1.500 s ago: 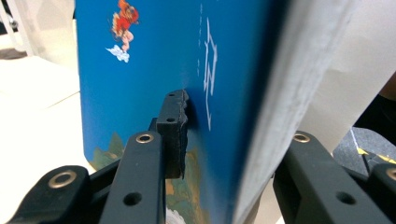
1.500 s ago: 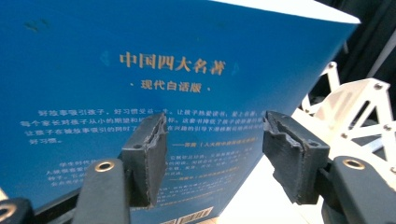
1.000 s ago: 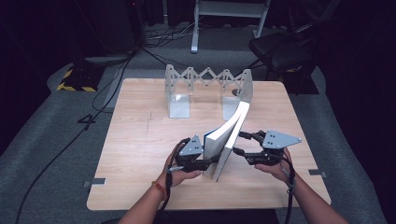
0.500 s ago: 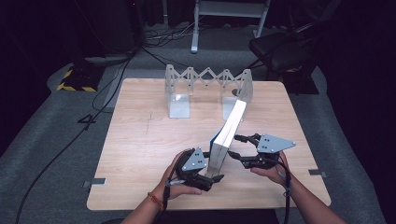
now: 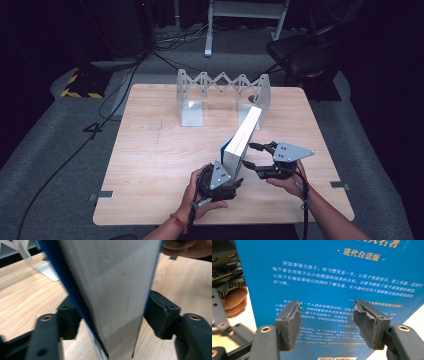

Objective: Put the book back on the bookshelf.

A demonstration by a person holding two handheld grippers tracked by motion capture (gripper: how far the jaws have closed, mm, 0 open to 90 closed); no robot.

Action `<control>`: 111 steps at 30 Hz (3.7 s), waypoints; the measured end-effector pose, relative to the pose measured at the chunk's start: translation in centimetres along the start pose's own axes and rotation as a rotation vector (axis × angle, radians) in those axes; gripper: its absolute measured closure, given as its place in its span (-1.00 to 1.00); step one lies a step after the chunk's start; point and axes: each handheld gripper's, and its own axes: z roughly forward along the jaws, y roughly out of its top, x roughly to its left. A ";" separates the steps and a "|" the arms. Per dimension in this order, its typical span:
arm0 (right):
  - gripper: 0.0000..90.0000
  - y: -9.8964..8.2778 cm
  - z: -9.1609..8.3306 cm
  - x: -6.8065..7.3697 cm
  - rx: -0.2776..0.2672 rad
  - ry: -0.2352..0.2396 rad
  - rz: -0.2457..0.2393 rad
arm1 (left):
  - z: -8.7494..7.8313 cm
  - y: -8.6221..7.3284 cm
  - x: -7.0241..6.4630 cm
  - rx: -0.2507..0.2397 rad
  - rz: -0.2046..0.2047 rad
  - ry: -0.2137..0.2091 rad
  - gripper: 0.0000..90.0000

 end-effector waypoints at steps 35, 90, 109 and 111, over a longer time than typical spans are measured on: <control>-0.31 -2.8 -1.2 -3.8 0.051 0.025 0.025 | -4.0 -1.3 5.4 0.061 0.060 -0.245 0.31; 0.37 -3.1 -2.1 -1.7 0.083 0.359 -0.045 | -5.1 -1.4 8.3 0.042 0.078 -0.136 -0.11; 0.28 -1.7 -0.1 -0.1 0.001 0.267 0.018 | -4.6 -1.4 8.0 0.021 0.070 -0.093 -0.16; 0.29 -1.5 0.1 0.0 -0.004 0.258 0.020 | -4.4 -1.4 8.0 0.018 0.065 -0.091 -0.17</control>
